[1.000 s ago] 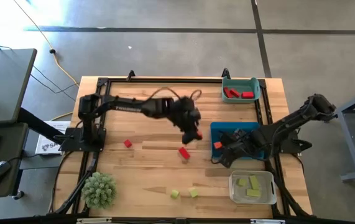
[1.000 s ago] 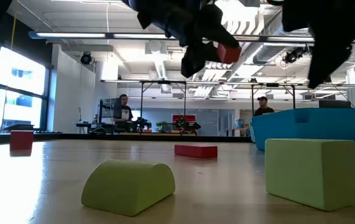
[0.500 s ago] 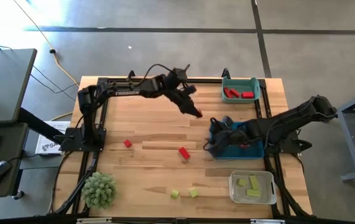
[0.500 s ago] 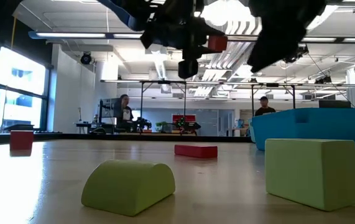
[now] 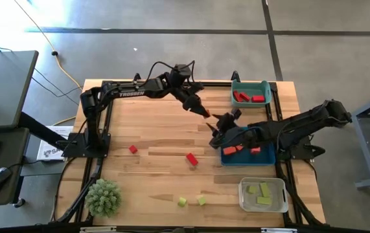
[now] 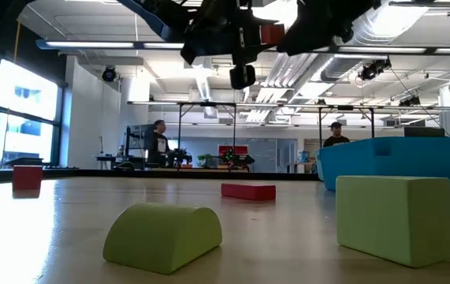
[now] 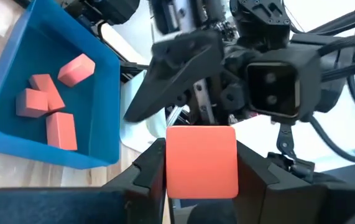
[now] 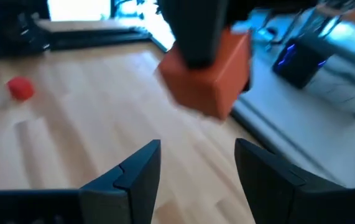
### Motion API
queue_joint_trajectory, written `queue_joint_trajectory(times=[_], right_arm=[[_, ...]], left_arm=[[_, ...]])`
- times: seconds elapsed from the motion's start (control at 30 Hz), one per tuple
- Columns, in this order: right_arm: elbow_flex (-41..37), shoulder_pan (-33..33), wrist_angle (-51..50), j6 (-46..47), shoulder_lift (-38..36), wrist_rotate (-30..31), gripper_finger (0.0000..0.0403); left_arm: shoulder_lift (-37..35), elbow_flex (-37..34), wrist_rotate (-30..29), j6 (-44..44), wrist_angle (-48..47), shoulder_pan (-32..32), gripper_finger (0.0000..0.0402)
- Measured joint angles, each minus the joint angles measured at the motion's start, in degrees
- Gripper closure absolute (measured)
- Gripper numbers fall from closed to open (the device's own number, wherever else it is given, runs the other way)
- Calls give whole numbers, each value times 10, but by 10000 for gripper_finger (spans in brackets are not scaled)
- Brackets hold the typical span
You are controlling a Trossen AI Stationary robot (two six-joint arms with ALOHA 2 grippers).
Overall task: Sort & place blocks by color
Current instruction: Put the orange wooden block into the blue bin
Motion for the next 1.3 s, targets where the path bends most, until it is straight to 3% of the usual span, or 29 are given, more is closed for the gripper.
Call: queue_joint_trajectory(times=[0.13,0.4,0.97,1.3], right_arm=[[0,0,42,-38,0,40,210],[0,0,108,-123,0,52,210],[0,-11,165,-156,0,89,211],[0,-26,173,-140,0,102,295]], left_arm=[[0,0,-1,0,0,0,294],[1,0,-17,-40,59,1,293],[1,0,-53,-75,93,0,292],[1,0,-88,-104,99,0,289]])
